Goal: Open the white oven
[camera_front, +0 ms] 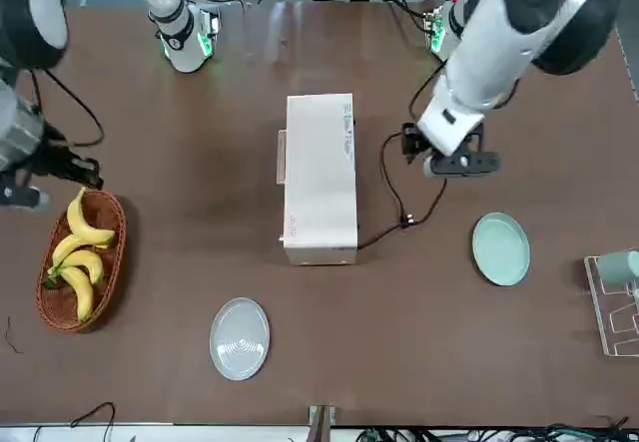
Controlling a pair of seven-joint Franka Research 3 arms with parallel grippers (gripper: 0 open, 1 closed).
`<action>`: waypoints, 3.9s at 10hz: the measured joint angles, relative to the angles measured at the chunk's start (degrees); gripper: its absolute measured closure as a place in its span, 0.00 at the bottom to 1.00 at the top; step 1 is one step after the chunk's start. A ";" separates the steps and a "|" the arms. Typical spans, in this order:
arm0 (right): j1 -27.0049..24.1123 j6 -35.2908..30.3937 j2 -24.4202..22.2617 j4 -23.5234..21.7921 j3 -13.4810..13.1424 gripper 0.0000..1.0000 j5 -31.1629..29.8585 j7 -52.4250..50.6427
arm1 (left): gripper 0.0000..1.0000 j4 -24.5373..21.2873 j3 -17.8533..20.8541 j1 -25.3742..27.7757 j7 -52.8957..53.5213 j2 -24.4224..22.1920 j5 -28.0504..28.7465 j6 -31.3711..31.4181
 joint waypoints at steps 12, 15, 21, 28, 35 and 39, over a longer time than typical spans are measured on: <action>13.21 20.28 4.51 -19.56 9.36 0.97 34.41 -19.19 | 0.99 -12.75 -0.19 -13.99 -19.45 9.19 6.09 23.07; 13.24 22.72 4.51 -22.24 11.80 0.96 37.11 -19.98 | 0.99 -12.87 -0.20 -14.21 -19.83 9.37 6.87 23.10; 13.24 26.73 4.54 -23.20 14.69 0.96 39.16 -19.97 | 0.98 -12.87 -0.19 -14.21 -19.85 9.37 6.87 23.10; 13.15 27.99 4.57 -23.75 15.13 0.96 39.24 -20.20 | 0.99 -12.87 -0.19 -14.20 -19.88 9.38 6.87 23.11; 8.79 26.92 4.12 -27.62 13.91 0.96 34.96 -26.08 | 0.99 -12.85 -0.19 -14.18 -19.90 9.37 6.87 23.16; 8.58 30.09 8.71 -29.06 10.01 0.96 29.48 -27.88 | 0.99 -12.85 -0.18 -14.16 -19.91 9.37 6.87 23.17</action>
